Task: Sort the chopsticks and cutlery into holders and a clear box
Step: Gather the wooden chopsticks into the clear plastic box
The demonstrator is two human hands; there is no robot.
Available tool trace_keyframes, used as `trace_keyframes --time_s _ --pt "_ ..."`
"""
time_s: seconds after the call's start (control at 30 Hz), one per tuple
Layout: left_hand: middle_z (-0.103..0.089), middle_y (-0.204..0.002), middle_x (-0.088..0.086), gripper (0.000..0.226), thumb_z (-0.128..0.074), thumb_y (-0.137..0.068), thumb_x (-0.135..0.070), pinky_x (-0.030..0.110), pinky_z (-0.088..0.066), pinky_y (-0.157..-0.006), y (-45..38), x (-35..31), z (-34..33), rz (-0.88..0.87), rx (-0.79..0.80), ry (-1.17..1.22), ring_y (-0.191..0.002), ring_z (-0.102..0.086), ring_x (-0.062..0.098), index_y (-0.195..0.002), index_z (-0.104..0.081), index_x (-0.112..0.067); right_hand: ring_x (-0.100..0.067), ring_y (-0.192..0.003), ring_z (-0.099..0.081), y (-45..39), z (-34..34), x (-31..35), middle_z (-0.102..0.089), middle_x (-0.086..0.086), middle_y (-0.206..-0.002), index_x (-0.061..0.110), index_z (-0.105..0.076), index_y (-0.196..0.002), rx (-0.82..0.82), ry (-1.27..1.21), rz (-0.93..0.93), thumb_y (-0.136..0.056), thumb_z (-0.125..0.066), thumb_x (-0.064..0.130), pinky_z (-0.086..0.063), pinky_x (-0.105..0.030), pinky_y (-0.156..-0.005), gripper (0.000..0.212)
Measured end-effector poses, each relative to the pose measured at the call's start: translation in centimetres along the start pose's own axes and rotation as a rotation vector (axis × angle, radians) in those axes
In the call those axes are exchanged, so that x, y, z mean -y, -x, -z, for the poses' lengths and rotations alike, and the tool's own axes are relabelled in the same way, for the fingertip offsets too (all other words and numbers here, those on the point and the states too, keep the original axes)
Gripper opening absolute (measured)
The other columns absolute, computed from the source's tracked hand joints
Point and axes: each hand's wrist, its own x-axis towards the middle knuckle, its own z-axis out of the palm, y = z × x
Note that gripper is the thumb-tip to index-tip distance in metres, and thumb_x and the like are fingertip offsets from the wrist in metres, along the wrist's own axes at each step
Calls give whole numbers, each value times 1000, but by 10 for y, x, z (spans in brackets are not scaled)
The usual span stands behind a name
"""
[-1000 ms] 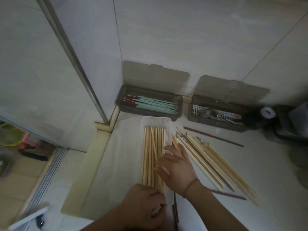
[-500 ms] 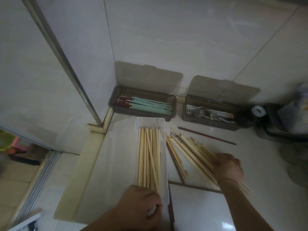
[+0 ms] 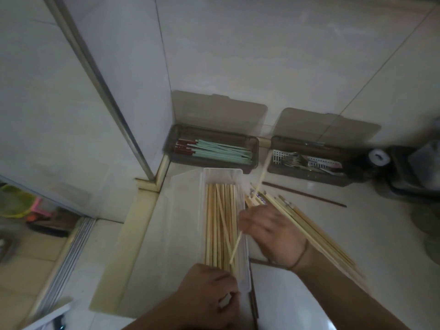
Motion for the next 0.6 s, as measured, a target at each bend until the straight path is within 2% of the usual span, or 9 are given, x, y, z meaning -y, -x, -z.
trace_keyframes --time_s 0.07,0.13,0.23,0.3,0.37,0.43,0.5,0.57,0.6 --pt "-49 -59 -4 20 -76 -71 -21 22 -34 -46 -1 0 0 -10 10 -4 -50 -44 11 -65 -57 -22 -20 -102 -59 -1 -11 3 -66 -7 -111 14 -58 -111 175 -54 75 -82 -59 0 -46 -33 -94 32" --pt "-49 -59 -4 20 -75 -73 -22 21 -34 -47 0 0 1 -3 7 3 -50 -44 12 -66 -57 -22 -18 -95 -58 1 -20 4 -65 -3 -106 16 -61 -106 314 -58 117 -86 -60 9 -45 -32 -93 21" --pt "-48 -60 -5 19 -73 -77 -22 22 -34 -49 3 2 0 6 10 16 -51 -43 12 -67 -57 -22 -14 -82 -58 7 -30 3 -63 5 -93 23 -64 -96 470 18 131 -89 -60 22 -35 -34 -104 8" --pt "-48 -60 -5 19 -73 -77 -23 19 -30 -51 3 2 0 14 16 7 -51 -42 12 -67 -57 -23 -13 -81 -59 10 -35 4 -65 9 -97 27 -64 -101 526 64 93 -89 -56 27 -29 -37 -109 15" --pt "-47 -60 -5 20 -74 -76 -23 16 -26 -53 2 1 0 22 12 -14 -51 -41 11 -66 -56 -23 -12 -86 -61 7 -34 8 -67 10 -107 29 -63 -112 540 51 59 -90 -50 30 -33 -40 -108 26" --pt "-48 -59 -5 20 -74 -74 -23 16 -26 -53 0 0 1 18 14 -24 -51 -41 10 -66 -56 -23 -13 -92 -61 5 -32 12 -67 7 -109 25 -64 -113 439 -11 55 -91 -50 26 -40 -39 -104 26" --pt "-49 -59 -5 20 -74 -74 -23 18 -30 -50 0 0 1 6 19 -22 -51 -43 10 -66 -56 -23 -16 -100 -61 10 -29 9 -67 -1 -108 15 -68 -105 189 -99 -30 -93 -53 19 -43 -34 -99 20" --pt "-50 -59 -5 19 -74 -74 -22 20 -33 -49 0 1 1 6 21 -4 -51 -44 10 -68 -57 -23 -18 -99 -62 25 -23 -3 -69 -5 -103 9 -72 -95 -85 -57 -290 -93 -52 19 -46 -31 -93 22" --pt "-51 -60 -5 18 -74 -74 -21 19 -33 -50 1 1 0 11 24 9 -51 -45 10 -68 -57 -23 -19 -94 -63 36 -18 -11 -69 -5 -99 9 -73 -92 -164 6 -472 -93 -52 19 -47 -29 -87 23"
